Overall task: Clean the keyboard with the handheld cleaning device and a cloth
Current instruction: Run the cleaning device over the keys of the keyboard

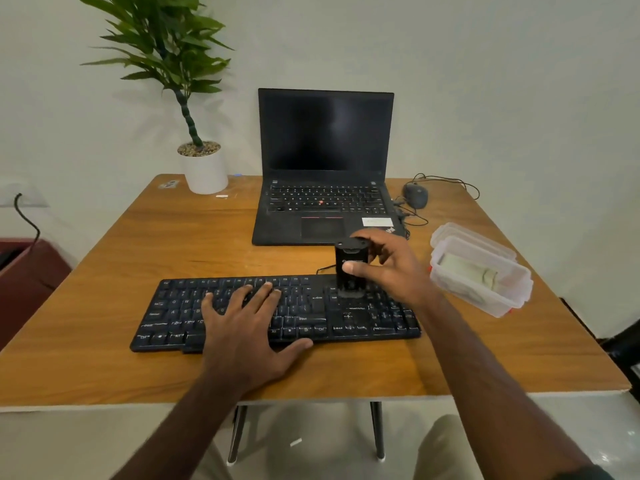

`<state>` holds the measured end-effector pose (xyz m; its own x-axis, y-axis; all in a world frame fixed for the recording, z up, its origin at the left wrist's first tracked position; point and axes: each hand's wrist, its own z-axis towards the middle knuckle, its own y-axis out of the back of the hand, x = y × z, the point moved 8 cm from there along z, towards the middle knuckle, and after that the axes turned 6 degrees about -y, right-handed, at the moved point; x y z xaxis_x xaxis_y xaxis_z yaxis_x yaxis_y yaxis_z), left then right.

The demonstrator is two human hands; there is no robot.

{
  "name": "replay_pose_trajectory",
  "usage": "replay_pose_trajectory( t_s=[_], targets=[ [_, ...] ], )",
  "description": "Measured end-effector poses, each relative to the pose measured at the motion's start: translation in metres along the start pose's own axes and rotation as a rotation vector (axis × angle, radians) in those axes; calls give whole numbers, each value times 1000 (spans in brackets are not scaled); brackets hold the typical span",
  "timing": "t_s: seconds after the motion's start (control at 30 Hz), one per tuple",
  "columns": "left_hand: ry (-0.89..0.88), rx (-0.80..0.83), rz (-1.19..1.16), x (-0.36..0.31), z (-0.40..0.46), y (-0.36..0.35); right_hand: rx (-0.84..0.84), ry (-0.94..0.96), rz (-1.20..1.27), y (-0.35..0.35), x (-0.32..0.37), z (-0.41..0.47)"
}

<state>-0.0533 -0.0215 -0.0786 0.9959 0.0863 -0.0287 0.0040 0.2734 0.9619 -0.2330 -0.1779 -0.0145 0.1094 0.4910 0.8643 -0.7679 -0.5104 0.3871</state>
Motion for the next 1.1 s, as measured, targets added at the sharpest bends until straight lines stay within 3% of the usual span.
replay_pose_trajectory(
  t_s=[0.23,0.43,0.73,1.1],
  targets=[
    [-6,15,-6,-5,2,1,-35,-21,-23,24,-13,-17],
    [-36,2,33,-14,8,8,-264,40,37,84,-7,-32],
    [-190,429,-92,-32,61,-8,-69,-57,-6,40,-13,-22],
    [-195,437,-177,-28,60,-12,-80,-66,-96,93,-21,-43]
  ],
)
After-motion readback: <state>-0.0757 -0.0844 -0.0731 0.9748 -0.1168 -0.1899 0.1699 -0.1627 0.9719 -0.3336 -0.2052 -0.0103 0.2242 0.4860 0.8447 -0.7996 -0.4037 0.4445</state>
